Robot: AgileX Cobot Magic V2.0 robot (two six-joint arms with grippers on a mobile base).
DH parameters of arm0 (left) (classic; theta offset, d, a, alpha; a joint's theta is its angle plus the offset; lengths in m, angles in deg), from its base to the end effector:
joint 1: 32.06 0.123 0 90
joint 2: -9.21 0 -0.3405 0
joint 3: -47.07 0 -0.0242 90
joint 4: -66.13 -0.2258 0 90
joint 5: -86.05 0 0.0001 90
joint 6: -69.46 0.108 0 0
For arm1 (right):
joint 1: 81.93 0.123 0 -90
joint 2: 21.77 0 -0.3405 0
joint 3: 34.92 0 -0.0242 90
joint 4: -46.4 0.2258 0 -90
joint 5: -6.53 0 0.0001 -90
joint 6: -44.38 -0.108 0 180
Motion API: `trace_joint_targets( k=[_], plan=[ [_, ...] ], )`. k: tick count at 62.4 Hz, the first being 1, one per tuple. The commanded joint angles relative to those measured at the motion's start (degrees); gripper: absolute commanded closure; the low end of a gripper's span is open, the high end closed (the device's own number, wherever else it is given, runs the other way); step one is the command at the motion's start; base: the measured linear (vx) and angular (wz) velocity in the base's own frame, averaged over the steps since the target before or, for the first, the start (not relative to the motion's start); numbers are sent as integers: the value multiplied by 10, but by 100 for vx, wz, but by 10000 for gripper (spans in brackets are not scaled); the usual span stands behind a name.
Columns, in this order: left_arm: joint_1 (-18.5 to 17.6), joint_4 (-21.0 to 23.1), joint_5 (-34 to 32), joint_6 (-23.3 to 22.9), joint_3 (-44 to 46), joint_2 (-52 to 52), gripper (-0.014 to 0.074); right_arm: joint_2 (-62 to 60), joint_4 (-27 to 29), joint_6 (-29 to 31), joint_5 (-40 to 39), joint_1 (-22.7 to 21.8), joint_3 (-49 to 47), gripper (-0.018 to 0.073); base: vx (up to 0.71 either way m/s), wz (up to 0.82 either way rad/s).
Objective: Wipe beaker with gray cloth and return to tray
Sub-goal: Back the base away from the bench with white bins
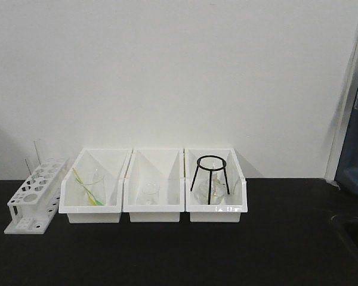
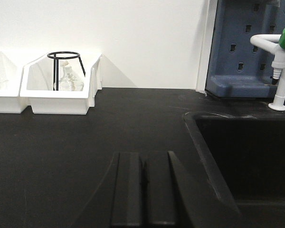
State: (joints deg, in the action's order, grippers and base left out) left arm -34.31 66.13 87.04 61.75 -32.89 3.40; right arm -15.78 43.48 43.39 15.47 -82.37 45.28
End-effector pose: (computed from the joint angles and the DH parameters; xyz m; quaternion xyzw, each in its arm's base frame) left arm -0.0075 0.0003 0.2043 -0.0327 0.6861 -0.0631 0.7241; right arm -0.0074 -0.0008 0.1879 -0.0067 0.7379 -0.0167 0.6746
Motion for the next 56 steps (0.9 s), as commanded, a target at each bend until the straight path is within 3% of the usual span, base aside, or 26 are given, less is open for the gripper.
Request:
trace_joint_targets(
  k=[1,56],
  plan=[
    [1,6,-50,-1,-18,14,603,-5,-5,2,-50,-3,3,571,0,0],
    [1,6,-50,-1,-18,14,603,-5,-5,2,-50,-3,3,571,-1,1]
  ],
)
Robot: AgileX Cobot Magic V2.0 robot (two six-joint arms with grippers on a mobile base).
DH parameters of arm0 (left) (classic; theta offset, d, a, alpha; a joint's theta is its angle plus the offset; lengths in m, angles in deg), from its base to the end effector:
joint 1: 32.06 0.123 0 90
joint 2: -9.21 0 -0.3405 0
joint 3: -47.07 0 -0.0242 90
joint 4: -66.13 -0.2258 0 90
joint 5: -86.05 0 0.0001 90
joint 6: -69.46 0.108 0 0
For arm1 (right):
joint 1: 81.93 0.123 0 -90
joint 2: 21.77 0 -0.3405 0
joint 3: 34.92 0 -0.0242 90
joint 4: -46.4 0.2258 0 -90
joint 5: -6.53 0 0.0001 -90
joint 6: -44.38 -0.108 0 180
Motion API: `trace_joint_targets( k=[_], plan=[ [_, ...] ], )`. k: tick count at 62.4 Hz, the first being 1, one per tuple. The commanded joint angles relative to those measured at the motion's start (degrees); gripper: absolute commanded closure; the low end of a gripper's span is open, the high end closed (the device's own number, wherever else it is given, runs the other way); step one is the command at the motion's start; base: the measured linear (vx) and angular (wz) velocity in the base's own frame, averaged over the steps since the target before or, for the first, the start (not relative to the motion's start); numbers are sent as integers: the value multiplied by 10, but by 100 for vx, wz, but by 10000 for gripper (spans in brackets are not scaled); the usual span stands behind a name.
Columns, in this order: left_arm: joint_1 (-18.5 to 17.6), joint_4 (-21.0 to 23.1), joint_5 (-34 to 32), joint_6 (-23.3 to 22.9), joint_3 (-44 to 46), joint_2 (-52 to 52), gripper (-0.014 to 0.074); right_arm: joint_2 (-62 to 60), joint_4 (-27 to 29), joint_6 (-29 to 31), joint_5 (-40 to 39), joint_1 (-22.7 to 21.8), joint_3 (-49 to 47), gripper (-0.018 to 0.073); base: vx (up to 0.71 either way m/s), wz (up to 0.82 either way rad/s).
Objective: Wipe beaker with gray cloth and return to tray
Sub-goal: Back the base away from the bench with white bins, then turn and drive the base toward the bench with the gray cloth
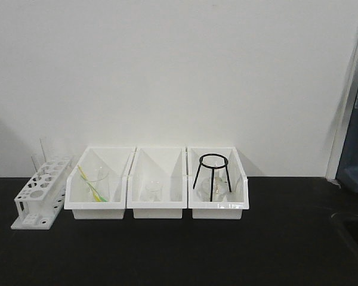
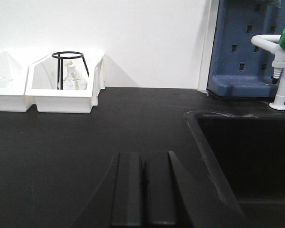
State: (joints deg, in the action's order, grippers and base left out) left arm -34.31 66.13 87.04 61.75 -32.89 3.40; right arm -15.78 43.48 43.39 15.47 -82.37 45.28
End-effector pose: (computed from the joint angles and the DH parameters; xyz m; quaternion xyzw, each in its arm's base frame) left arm -0.0075 0.0003 0.2043 -0.0327 0.6861 -0.0631 0.7241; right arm -0.0074 -0.0008 0.1879 -0.0067 0.7379 -0.0167 0.6746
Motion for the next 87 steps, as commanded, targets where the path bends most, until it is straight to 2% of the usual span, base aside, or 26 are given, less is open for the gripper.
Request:
trace_joint_targets(
  k=[1,36,87],
  plan=[
    [1,6,-50,-1,-18,14,603,-5,-5,2,-50,-3,3,571,-8,2],
    [1,6,-50,-1,-18,14,603,-5,-5,2,-50,-3,3,571,-23,1],
    [1,6,-50,-1,-18,14,603,-5,-5,2,-50,-3,3,571,-42,2]
  ],
)
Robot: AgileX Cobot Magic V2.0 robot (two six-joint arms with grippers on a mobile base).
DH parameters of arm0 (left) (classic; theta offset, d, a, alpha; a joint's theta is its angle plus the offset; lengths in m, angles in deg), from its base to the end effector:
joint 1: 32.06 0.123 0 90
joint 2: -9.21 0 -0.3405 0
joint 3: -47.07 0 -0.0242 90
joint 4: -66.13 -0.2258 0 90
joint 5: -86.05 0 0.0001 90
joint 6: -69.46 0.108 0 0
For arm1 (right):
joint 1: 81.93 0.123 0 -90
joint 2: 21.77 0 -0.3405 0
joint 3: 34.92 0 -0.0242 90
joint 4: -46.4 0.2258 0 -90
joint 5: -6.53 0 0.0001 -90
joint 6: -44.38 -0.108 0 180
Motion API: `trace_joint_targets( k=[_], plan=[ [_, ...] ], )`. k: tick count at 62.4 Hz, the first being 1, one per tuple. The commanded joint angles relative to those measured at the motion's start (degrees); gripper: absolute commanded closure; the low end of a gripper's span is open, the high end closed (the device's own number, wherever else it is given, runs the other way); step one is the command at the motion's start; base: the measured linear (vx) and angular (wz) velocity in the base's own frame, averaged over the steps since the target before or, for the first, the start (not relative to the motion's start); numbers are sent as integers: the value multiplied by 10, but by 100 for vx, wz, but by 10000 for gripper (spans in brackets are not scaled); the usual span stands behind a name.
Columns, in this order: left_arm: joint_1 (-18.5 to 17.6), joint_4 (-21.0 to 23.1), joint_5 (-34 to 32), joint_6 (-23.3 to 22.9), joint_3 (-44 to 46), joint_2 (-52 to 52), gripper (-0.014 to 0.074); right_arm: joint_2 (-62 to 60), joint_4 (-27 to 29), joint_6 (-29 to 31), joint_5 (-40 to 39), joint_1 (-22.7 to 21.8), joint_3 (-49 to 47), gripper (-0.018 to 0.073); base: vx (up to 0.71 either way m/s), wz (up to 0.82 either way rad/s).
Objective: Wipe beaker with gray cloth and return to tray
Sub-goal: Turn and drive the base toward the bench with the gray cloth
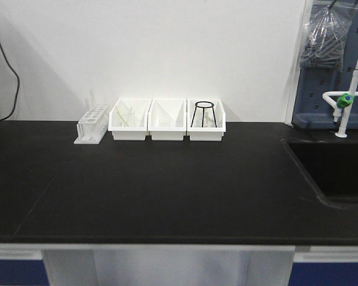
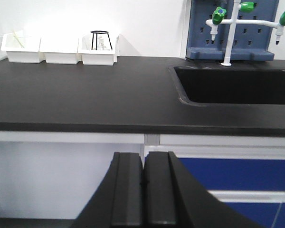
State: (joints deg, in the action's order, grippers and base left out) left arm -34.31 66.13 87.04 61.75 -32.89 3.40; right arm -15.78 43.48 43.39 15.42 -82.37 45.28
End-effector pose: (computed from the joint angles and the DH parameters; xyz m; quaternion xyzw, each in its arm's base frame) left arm -0.0075 0.0003 0.2043 -0.0327 0.6861 -0.0631 0.7241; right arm -0.0074 -0.0008 0.1880 -0.0067 0.7377 -0.0167 0.6749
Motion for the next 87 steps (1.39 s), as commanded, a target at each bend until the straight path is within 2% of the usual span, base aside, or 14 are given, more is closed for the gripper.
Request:
trace_joint_targets(
  k=[1,51,87],
  plan=[
    [1,6,-50,-1,-18,14,603,-5,-5,2,-49,-3,3,571,-43,2],
    [1,6,-50,-1,-18,14,603,-5,-5,2,-49,-3,3,571,-36,-5],
    [1,6,-50,-1,-18,14,603,-5,-5,2,-49,-3,3,571,-18,-65]
  ],
)
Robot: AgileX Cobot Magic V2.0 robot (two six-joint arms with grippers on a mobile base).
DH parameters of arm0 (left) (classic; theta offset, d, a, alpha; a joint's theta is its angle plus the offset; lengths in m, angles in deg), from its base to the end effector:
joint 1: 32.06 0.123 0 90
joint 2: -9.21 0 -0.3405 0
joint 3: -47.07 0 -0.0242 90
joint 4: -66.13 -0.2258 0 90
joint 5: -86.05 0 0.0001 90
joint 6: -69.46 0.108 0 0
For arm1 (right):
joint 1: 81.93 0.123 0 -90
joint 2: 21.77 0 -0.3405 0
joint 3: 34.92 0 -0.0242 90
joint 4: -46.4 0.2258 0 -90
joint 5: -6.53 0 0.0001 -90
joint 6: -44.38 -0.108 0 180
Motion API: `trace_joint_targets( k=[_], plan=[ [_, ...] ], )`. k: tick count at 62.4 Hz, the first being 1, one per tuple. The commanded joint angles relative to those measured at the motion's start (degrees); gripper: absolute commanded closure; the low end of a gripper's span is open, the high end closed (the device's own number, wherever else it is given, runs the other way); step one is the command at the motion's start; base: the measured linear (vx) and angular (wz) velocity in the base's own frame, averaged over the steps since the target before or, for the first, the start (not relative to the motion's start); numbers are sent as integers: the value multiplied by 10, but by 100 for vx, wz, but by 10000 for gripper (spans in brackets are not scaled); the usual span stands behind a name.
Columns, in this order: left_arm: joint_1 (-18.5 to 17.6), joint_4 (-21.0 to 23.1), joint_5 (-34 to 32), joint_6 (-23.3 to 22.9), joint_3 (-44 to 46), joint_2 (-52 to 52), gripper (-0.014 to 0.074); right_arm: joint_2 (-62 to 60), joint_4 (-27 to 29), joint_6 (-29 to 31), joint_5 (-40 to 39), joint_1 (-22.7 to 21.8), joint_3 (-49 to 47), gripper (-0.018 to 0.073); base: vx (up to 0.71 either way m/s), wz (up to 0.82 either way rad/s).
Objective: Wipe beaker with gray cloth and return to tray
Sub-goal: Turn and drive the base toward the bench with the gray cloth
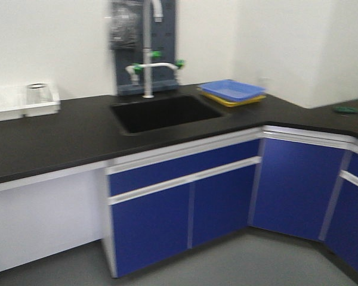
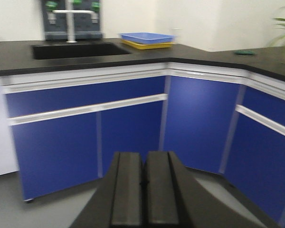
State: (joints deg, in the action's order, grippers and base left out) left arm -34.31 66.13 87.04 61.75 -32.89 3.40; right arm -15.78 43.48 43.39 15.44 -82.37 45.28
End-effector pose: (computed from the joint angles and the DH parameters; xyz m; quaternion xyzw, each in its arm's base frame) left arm -0.0075 0.0003 0.2043 -0.0327 0.6861 -0.0631 0.7241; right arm -0.0074 -0.0008 0.1880 -0.0067 0.7378 -0.0167 0.6748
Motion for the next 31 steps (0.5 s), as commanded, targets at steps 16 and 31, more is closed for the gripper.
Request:
trace_joint_targets(
  k=[16,31],
  plan=[
    [1,6,-50,-1,-18,14,603,-5,-5,2,-49,-3,3,571,-9,-88],
    [1,6,-50,-1,-18,14,603,-5,-5,2,-49,-3,3,571,-1,-94]
  ],
)
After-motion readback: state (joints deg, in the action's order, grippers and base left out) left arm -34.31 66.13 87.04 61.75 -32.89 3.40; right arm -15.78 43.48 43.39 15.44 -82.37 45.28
